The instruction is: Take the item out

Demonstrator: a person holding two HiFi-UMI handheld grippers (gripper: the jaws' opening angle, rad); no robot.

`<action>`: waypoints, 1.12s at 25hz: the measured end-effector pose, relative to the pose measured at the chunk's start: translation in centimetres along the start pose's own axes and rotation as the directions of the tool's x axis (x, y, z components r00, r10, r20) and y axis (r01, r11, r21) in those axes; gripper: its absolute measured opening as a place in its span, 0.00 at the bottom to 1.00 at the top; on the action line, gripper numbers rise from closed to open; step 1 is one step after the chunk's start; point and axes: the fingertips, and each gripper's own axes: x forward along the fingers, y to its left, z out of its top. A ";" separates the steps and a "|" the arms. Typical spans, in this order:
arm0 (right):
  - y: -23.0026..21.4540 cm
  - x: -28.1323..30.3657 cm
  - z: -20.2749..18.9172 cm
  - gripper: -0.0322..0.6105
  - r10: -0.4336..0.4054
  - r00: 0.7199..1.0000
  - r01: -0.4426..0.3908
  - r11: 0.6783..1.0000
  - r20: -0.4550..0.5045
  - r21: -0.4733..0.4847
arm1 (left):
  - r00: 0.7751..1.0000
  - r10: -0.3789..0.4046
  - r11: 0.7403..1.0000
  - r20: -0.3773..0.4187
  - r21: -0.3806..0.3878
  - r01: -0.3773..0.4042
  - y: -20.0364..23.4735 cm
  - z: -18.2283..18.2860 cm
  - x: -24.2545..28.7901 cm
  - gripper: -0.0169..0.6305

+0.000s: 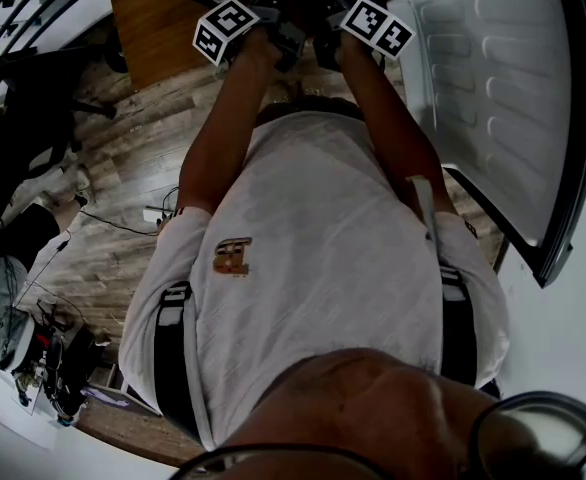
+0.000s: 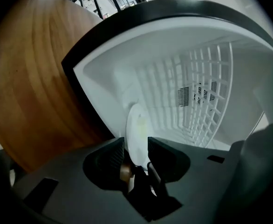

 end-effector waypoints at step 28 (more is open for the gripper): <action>-0.6 2.8 -1.5 0.37 -0.007 0.993 0.034 0.973 -0.118 0.226 | 0.994 0.096 0.984 -0.057 -0.144 -0.103 1.6 -1.0 1.6 0.20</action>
